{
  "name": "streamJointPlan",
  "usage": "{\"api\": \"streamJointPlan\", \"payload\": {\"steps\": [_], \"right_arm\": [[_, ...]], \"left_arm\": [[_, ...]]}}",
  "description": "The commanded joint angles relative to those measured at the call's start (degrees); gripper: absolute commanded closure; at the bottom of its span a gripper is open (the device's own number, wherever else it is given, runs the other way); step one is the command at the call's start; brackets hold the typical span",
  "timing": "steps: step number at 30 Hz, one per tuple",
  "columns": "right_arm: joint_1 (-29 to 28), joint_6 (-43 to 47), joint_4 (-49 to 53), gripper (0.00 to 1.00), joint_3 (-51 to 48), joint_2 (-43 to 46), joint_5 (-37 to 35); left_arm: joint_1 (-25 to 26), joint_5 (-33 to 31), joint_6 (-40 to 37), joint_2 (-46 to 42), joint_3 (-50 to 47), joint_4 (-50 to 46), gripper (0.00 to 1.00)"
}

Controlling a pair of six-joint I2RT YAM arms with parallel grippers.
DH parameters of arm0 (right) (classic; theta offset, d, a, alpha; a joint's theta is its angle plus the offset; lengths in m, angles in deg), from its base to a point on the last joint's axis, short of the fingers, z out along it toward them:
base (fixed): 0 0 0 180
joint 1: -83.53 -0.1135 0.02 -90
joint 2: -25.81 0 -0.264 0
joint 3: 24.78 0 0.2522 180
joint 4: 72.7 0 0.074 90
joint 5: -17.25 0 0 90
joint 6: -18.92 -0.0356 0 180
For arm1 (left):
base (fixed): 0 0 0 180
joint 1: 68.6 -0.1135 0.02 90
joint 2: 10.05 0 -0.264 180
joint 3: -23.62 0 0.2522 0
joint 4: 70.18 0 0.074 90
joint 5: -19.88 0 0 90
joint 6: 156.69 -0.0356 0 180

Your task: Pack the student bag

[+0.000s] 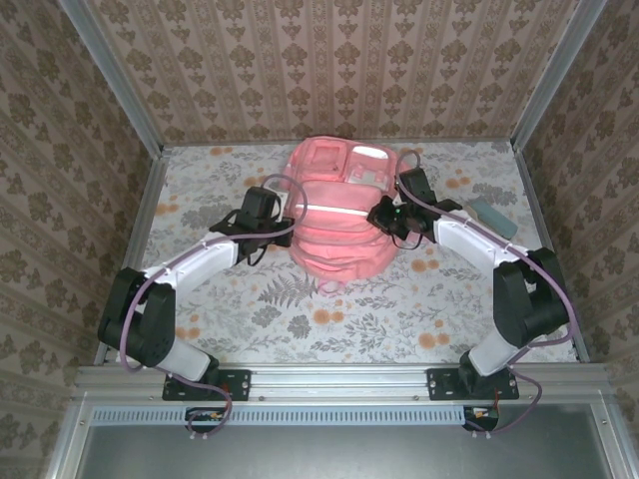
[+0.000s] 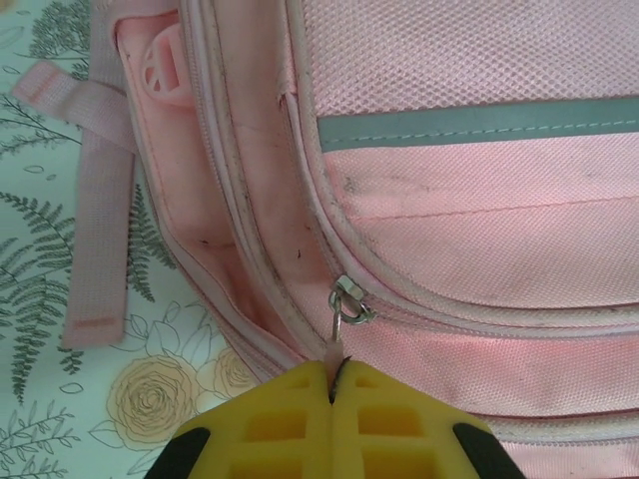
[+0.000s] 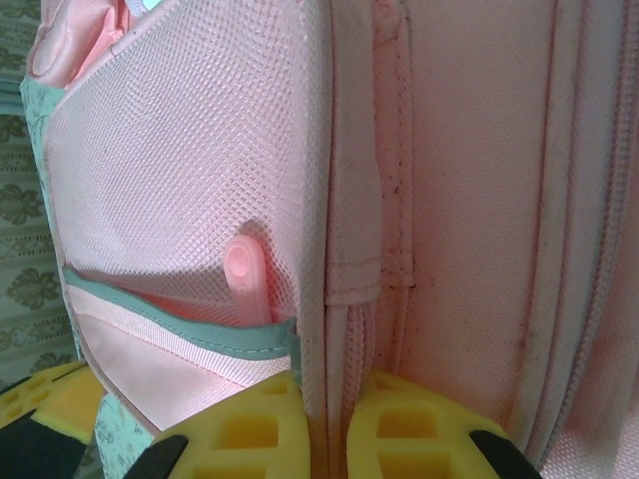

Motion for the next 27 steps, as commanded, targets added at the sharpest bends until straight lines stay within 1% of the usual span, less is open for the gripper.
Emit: {"api": "streamJointPlan", "payload": {"steps": [1,3,6,9,10,12,15,17,21,22,24,27], "right_arm": [[1.75,6.35,3.10,0.90,3.88,-2.57,1.48],[1.75,8.40,4.92,0.90,5.25,-3.22,1.53],[2.16,11.32,7.03,0.90,6.77,-3.66,0.57],[2.97,13.98,8.36,0.89,8.27,-4.60,0.59],[3.34,14.64,8.86,0.88,8.77,-4.85,0.54],[4.04,14.83,8.72,0.87,9.18,-4.82,0.21],[5.13,14.79,8.41,0.85,9.52,-4.41,-0.12],[5.34,15.06,9.68,0.79,10.21,-4.07,-0.25],[5.34,14.89,10.26,0.54,8.54,-1.10,-0.92],[5.30,14.77,10.44,0.49,7.89,0.04,-1.44],[5.31,14.88,10.98,0.43,6.69,2.06,-3.53],[5.50,16.35,13.07,0.31,5.72,4.84,-9.89]], "left_arm": [[-2.43,-2.14,-4.41,-0.14,1.13,0.69,1.00],[-2.43,-0.07,-6.57,-0.90,1.42,0.67,1.00],[-2.43,2.50,-8.21,-4.75,-0.08,-0.17,1.00],[-1.53,6.34,-6.94,-10.15,-1.95,-2.26,1.00],[-0.62,7.47,-6.66,-11.61,-2.63,-2.79,1.00],[1.86,7.62,-6.61,-13.93,-3.92,-3.13,1.00],[5.71,8.66,-7.30,-14.98,-4.52,-4.18,1.00],[7.58,7.26,-7.29,-14.68,-4.35,-4.91,1.00],[7.39,2.65,-4.23,-13.74,-4.20,-6.53,1.00],[7.08,2.65,-3.54,-13.40,-4.01,-6.73,0.97],[7.02,2.50,-3.19,-12.64,-3.44,-6.99,0.77],[7.06,2.44,-4.29,-10.56,-1.17,-7.95,0.62]]}}
